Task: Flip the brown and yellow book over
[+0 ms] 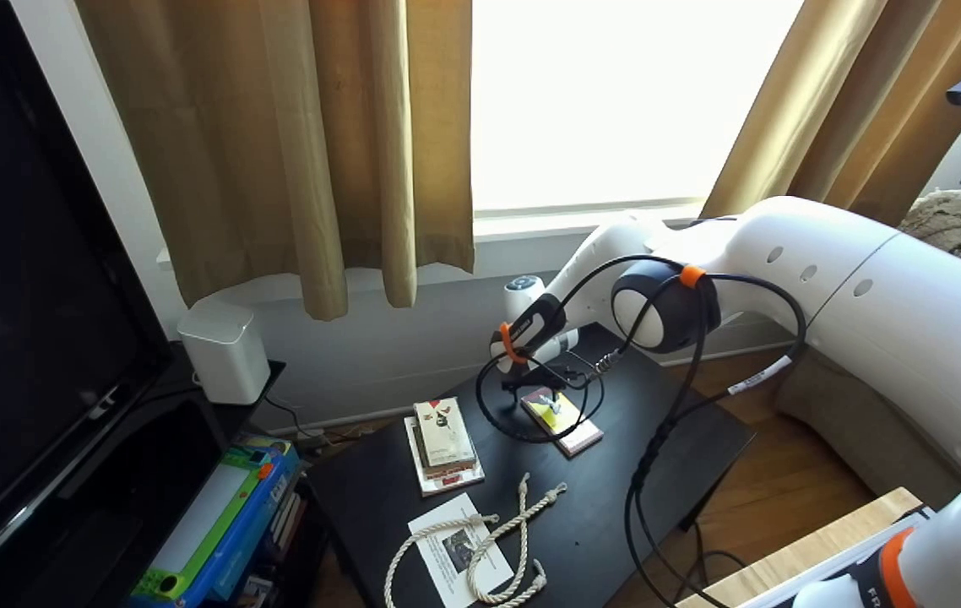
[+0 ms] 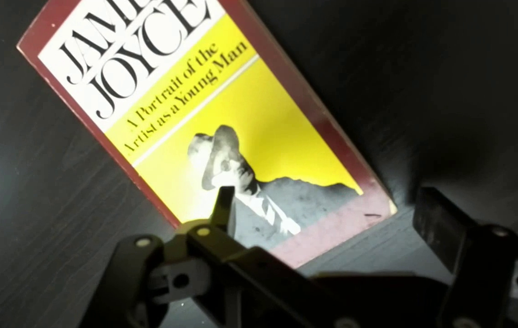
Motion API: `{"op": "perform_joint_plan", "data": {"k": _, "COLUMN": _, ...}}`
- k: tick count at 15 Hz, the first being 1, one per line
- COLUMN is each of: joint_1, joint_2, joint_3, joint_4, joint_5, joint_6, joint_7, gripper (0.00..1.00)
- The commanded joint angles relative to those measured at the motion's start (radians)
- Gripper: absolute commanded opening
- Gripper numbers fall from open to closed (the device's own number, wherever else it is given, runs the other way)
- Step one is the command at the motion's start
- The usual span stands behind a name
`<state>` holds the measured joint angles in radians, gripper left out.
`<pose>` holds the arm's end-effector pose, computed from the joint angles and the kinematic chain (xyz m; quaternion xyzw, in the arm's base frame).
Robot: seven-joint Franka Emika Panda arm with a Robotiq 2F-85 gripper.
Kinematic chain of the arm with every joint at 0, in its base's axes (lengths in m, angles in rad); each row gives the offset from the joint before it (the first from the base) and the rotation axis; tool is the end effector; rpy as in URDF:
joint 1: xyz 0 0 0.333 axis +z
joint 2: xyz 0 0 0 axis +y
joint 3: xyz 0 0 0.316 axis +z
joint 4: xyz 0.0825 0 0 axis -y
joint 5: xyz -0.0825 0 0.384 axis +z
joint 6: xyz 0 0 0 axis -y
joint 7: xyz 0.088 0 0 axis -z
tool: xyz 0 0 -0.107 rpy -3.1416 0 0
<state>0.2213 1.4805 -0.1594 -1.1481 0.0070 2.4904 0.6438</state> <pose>0.6566 0.0626 -0.1262 0.9692 -0.2237 -0.0301 0.0984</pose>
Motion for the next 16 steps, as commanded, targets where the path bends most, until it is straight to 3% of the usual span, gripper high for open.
{"op": "perform_joint_plan", "data": {"k": 1, "joint_1": 0.004, "joint_2": 0.006, "joint_3": -0.008, "joint_4": -0.025, "joint_5": -0.008, "joint_6": 0.065, "joint_7": 0.015, "gripper": 1.0}}
{"op": "perform_joint_plan", "data": {"k": 2, "joint_1": 0.005, "joint_2": 0.009, "joint_3": -0.012, "joint_4": -0.027, "joint_5": -0.008, "joint_6": 0.074, "joint_7": 0.016, "gripper": 0.9}}
{"op": "perform_joint_plan", "data": {"k": 3, "joint_1": 0.005, "joint_2": 0.009, "joint_3": -0.012, "joint_4": -0.032, "joint_5": -0.007, "joint_6": 0.086, "joint_7": 0.014, "gripper": 0.74}}
{"op": "perform_joint_plan", "data": {"k": 4, "joint_1": 0.006, "joint_2": 0.009, "joint_3": -0.014, "joint_4": -0.037, "joint_5": -0.007, "joint_6": 0.092, "joint_7": 0.013, "gripper": 0.66}}
{"op": "perform_joint_plan", "data": {"k": 12, "joint_1": 0.001, "joint_2": 0.037, "joint_3": -0.012, "joint_4": 0.01, "joint_5": 0.002, "joint_6": 0.086, "joint_7": 0.008, "gripper": 0.08}}
{"op": "perform_joint_plan", "data": {"k": 13, "joint_1": 0.001, "joint_2": 0.038, "joint_3": -0.011, "joint_4": 0.014, "joint_5": 0.002, "joint_6": 0.082, "joint_7": 0.006, "gripper": 0.03}}
{"op": "perform_joint_plan", "data": {"k": 16, "joint_1": 0.002, "joint_2": 0.022, "joint_3": -0.01, "joint_4": 0.001, "joint_5": -0.003, "joint_6": 0.078, "joint_7": 0.004, "gripper": 0.04}}
